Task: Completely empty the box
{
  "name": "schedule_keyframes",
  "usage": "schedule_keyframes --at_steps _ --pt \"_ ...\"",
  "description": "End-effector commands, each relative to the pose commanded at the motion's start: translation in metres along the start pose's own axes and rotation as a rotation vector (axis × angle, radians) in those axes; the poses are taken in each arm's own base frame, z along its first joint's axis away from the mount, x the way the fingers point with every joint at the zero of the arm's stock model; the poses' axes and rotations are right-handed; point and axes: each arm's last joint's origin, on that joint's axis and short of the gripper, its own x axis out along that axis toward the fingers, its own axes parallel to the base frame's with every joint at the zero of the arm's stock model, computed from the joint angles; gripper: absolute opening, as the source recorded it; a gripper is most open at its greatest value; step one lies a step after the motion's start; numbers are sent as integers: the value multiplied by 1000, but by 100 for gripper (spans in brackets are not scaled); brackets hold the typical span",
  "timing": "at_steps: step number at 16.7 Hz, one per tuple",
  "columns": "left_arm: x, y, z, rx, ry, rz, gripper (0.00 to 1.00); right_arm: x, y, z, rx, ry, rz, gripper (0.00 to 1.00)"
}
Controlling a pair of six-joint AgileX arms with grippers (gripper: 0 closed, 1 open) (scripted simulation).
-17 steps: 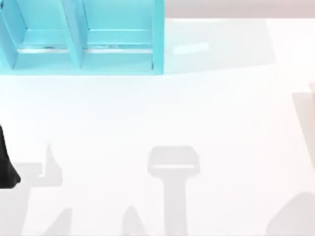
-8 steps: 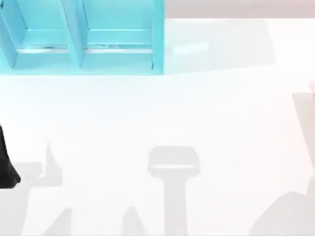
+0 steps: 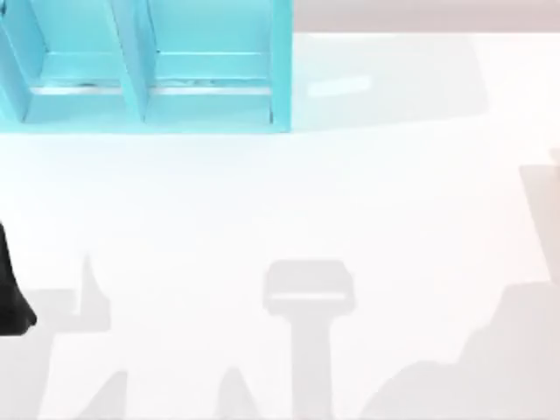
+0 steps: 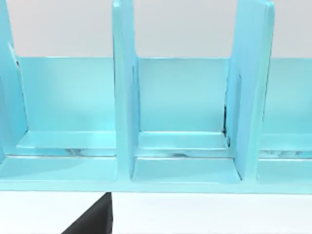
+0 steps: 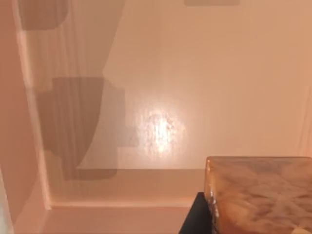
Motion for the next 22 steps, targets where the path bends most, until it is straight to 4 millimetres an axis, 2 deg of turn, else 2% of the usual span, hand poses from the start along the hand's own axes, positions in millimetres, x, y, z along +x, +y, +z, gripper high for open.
schedule_keyframes --at_steps 3,8,11,14,17,19,22 --pt "0 0 0 0 0 0 100 -13 1 -2 -1 -5 -3 0" --pt "0 0 0 0 0 0 100 -12 2 -1 -1 -2 0 0" --pt "0 0 0 0 0 0 100 -13 17 11 -1 -40 -11 0" --pt "0 0 0 0 0 0 100 -10 57 35 -2 -89 -13 0" --pt "0 0 0 0 0 0 100 2 117 55 -7 -110 3 0" --pt "0 0 0 0 0 0 100 14 164 61 -10 -106 16 0" --pt "0 0 0 0 0 0 100 36 231 54 -26 -81 27 0"
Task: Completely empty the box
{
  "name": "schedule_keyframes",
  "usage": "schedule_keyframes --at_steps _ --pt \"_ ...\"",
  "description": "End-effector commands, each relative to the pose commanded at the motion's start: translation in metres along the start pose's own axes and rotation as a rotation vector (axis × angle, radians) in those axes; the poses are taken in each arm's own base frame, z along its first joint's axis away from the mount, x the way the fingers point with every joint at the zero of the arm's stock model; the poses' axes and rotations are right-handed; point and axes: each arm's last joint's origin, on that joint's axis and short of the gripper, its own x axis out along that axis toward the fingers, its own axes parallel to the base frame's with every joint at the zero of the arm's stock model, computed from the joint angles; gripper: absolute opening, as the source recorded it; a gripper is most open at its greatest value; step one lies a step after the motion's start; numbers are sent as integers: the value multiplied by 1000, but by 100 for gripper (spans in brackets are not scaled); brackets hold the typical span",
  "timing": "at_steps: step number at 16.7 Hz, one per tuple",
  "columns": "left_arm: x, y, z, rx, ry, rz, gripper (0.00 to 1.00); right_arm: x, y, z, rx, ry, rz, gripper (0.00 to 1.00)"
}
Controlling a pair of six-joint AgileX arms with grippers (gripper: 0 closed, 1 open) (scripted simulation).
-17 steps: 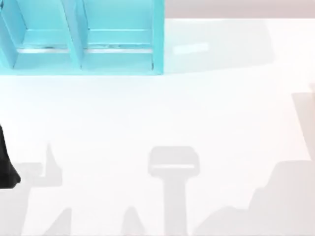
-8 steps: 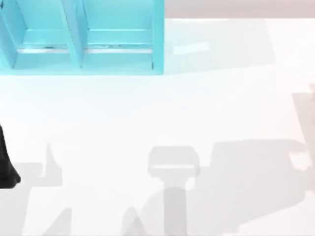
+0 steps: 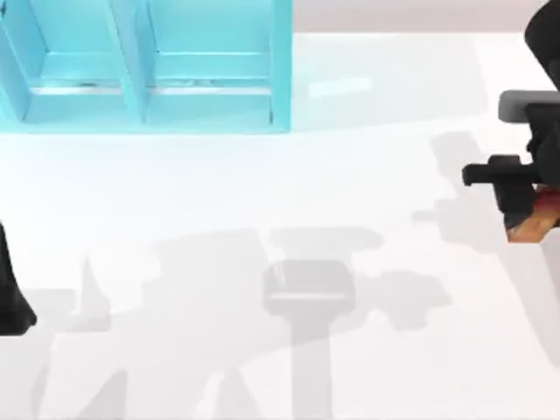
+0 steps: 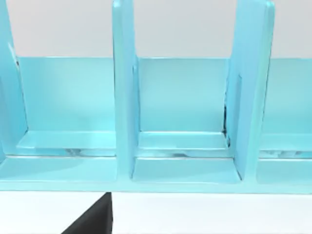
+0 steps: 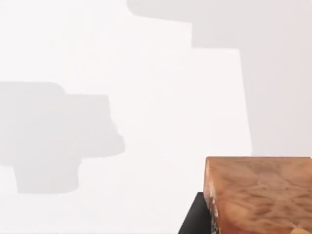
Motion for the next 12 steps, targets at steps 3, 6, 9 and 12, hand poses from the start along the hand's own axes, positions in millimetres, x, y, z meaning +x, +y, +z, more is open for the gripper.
schedule_keyframes --at_steps 3,6,9,12 --pt "0 0 0 0 0 0 100 23 44 -16 -1 36 -8 0" --pt "0 0 0 0 0 0 100 39 60 -25 19 68 -30 0" --pt "0 0 0 0 0 0 100 43 61 -26 24 76 -35 0" --pt "0 0 0 0 0 0 100 42 60 -25 29 73 -32 0"
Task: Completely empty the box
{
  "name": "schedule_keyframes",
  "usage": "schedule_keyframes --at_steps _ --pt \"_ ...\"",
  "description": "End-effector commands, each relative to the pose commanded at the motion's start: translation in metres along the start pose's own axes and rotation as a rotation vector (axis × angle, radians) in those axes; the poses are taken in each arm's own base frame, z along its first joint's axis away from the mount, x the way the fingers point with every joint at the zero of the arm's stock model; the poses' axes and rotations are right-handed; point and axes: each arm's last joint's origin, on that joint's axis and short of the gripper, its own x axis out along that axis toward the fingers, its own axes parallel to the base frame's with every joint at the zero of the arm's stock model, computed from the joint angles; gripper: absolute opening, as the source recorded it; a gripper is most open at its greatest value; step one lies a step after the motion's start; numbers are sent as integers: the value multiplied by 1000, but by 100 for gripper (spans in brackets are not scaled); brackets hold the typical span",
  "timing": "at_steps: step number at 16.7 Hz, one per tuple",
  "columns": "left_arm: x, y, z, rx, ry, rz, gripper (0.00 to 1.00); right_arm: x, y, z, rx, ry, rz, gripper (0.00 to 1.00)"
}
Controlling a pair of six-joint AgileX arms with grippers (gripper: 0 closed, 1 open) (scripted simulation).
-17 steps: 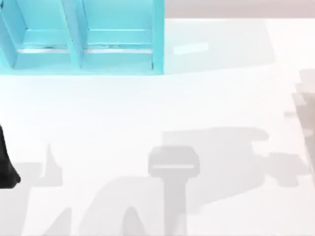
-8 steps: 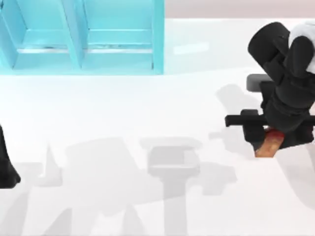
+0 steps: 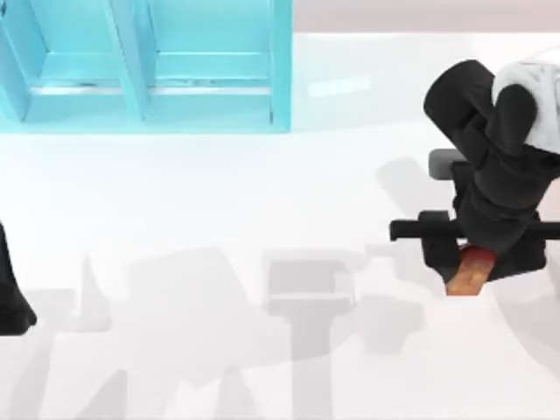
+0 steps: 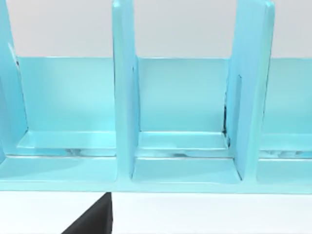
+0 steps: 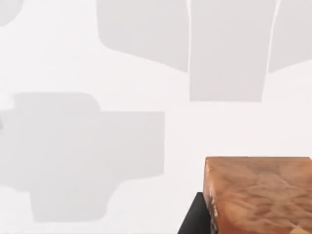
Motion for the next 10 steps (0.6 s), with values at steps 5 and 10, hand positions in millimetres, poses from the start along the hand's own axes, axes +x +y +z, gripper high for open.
schedule_keyframes --at_steps 5,10 --pt "0 0 0 0 0 0 100 29 1 0 -4 1 -1 0" --pt "0 0 0 0 0 0 100 46 1 -1 -5 3 -4 0"
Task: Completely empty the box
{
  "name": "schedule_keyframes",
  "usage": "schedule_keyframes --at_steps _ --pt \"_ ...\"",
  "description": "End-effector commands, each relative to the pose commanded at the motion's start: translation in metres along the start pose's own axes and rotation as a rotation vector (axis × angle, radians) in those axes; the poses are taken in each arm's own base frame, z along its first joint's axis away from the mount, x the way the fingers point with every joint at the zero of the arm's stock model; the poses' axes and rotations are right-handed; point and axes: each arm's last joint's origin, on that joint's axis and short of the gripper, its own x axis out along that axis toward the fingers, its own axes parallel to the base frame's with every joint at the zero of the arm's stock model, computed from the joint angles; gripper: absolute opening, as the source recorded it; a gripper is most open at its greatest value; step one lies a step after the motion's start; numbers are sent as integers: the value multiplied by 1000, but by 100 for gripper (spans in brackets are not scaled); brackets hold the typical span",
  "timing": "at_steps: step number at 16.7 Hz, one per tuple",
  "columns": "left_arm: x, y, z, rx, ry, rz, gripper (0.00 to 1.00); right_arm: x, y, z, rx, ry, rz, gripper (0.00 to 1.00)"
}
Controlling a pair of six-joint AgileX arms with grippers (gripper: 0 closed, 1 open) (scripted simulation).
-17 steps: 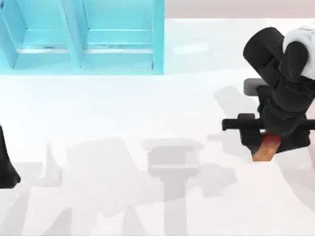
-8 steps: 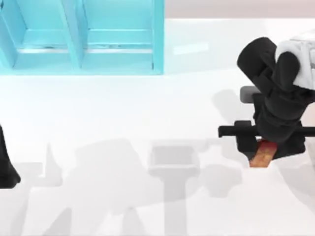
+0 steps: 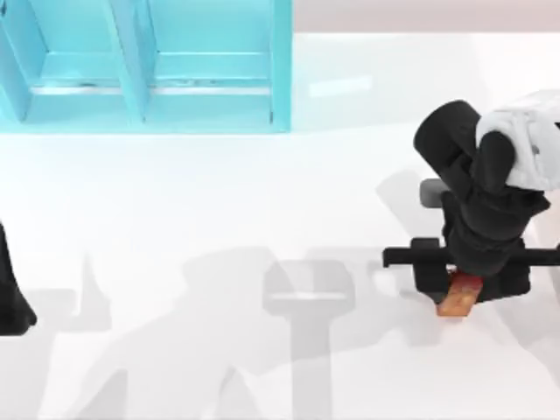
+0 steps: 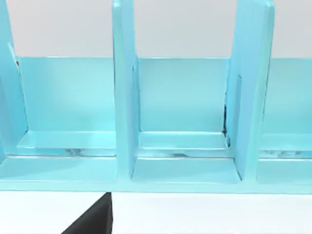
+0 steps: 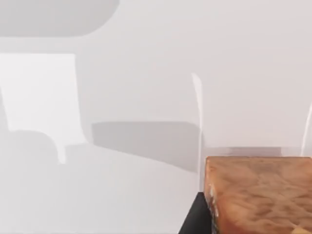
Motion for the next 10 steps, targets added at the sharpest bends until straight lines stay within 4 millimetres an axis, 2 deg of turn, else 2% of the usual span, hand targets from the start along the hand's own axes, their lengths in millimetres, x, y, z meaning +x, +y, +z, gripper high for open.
schedule_keyframes --at_steps 2,10 --pt "0 0 0 0 0 0 100 0 0 0 0 0 0 0" --pt "0 0 0 0 0 0 100 0 0 0 0 0 0 60"
